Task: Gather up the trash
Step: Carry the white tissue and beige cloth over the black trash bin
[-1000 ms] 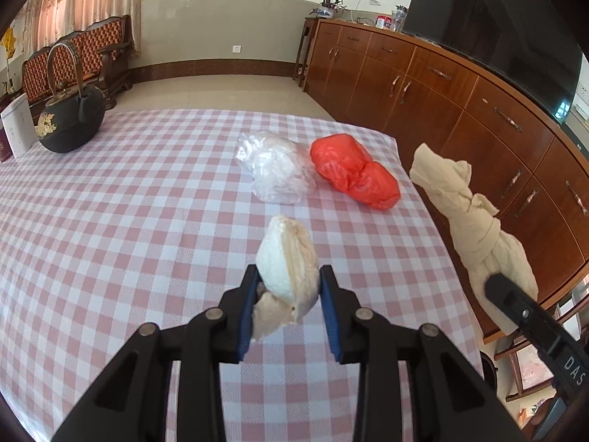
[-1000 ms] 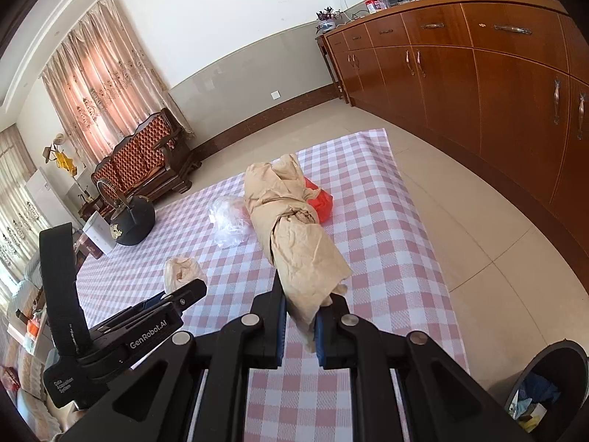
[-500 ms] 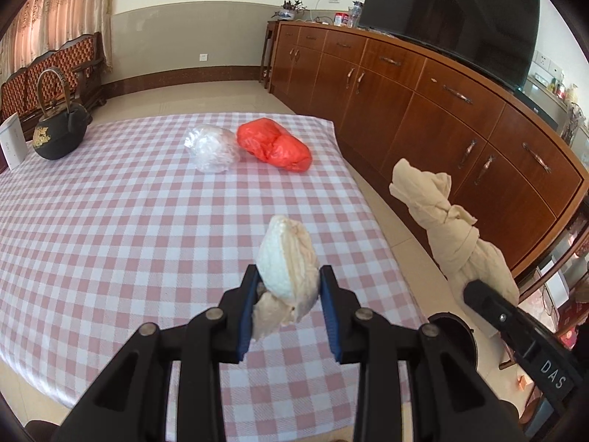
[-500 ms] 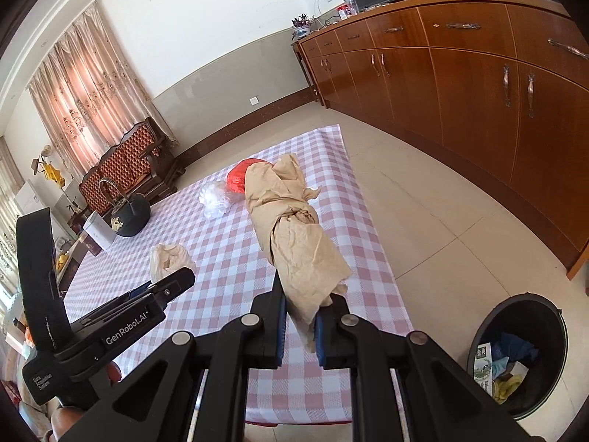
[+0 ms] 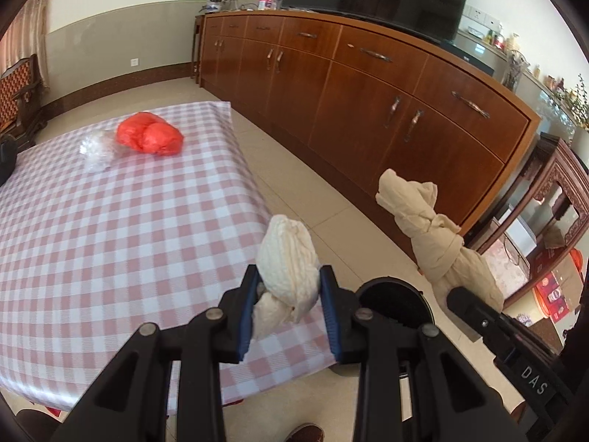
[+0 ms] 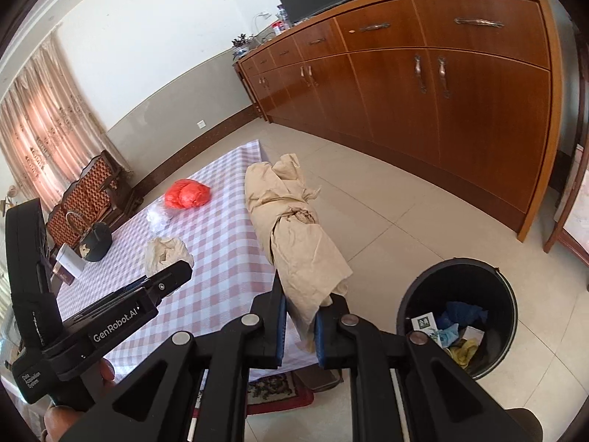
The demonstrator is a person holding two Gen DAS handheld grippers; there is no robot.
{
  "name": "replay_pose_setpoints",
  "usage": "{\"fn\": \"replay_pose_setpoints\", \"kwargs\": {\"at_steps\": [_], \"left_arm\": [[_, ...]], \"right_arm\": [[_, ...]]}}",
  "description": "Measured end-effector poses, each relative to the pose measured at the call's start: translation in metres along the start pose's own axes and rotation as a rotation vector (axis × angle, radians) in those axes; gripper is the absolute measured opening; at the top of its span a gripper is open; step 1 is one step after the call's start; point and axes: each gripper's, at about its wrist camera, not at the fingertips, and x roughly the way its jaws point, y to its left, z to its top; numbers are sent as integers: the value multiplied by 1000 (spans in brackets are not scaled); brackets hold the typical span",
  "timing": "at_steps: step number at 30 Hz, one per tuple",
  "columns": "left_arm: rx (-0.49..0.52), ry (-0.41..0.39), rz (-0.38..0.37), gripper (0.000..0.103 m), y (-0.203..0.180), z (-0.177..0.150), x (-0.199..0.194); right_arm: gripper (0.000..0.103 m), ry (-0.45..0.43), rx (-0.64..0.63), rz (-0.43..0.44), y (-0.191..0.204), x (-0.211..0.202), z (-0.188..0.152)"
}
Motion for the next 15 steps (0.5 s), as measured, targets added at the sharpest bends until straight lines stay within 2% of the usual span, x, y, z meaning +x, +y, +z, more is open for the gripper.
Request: {"fn": "replay_pose_setpoints", "kwargs": {"at_steps": [9,15], "left_arm": [[126,97,-105,34,-82,-19,41],[173,173,-144,34,-121,-35,73]], "right_arm": [[13,4,169,-128,-91,-24,-18],[13,65,278,-205,-146,-19,-36]]}}
